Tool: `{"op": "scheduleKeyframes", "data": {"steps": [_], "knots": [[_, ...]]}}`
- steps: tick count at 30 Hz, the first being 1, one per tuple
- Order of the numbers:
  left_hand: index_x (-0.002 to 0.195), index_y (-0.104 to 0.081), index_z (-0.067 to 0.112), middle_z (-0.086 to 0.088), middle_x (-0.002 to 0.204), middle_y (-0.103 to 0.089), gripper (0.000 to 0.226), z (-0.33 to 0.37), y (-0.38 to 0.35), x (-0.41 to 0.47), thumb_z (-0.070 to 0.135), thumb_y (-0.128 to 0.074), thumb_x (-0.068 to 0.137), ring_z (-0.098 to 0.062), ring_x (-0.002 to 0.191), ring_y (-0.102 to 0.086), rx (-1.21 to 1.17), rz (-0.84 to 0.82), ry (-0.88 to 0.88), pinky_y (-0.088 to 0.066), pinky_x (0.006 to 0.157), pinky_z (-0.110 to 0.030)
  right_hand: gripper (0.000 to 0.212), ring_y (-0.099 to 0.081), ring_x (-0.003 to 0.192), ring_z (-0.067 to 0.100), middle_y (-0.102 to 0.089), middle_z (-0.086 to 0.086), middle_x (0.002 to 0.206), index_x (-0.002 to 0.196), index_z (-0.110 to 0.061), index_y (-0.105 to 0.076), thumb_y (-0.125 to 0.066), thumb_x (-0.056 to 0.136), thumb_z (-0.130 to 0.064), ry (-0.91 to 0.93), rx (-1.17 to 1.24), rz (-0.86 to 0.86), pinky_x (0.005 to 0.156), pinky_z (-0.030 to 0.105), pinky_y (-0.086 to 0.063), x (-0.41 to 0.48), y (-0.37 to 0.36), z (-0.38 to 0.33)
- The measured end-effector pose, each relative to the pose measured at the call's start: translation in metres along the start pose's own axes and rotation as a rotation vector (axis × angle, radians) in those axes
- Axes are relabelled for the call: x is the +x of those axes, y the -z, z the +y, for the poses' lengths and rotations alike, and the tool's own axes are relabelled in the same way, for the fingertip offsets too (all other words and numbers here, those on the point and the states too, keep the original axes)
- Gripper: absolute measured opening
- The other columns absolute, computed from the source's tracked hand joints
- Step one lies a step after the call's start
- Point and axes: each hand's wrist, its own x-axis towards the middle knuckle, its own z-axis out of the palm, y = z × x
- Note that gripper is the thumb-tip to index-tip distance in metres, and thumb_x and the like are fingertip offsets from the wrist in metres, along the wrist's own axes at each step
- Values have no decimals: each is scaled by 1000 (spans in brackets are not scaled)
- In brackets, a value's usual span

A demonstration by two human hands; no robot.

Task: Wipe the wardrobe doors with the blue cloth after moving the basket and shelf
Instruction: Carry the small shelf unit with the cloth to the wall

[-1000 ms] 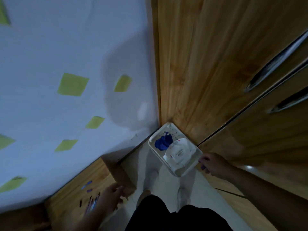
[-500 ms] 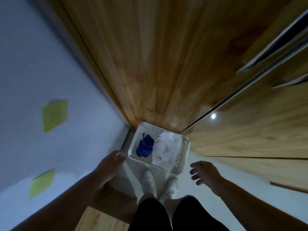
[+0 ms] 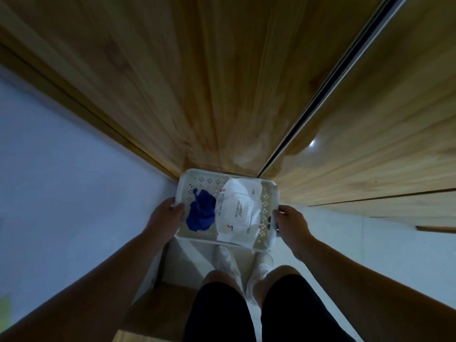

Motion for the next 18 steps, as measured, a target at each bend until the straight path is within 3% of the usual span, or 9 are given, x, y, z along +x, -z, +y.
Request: {"op": "scheduleKeyframes", "data": {"steps": [4,8,12,18], "knots": [[114,-68,20,-1,90,-74,18,13,3,-20,28,-55,103,-14,81,-70,-21,36,-1,-48,65,-27,26,-72,80,29,-75,4,83,92,-21,-72,-47,89,-15,23,-24,-13,79,49,-60,-11,11,-1],[90,-69,19,-14,97,-77,22,35,14,-71,29,-54,103,-33,97,-72,19,-5,-9,-57,89,-45,23,-71,76,25,-74,6,85,95,-16,-71,-48,90,-13,52,-52,-1,76,45,-59,-48,43,-4],[98,-73,3,-20,97,-77,30,66,22,-134,27,-55,102,-40,100,-73,-22,-68,11,-56,101,-56,23,-70,78,26,-74,5,84,94,-18,-70,-49,92,-10,62,-28,2,78,48,-59,-97,92,-8],[104,-74,6,-14,94,-80,24,102,12,-207,24,-58,105,-29,91,-77,-122,-107,10,-62,86,-43,21,-69,74,24,-72,4,80,88,-19,-69,-50,96,-12,62,-9,76,71,40,-56,-164,153,4]]}}
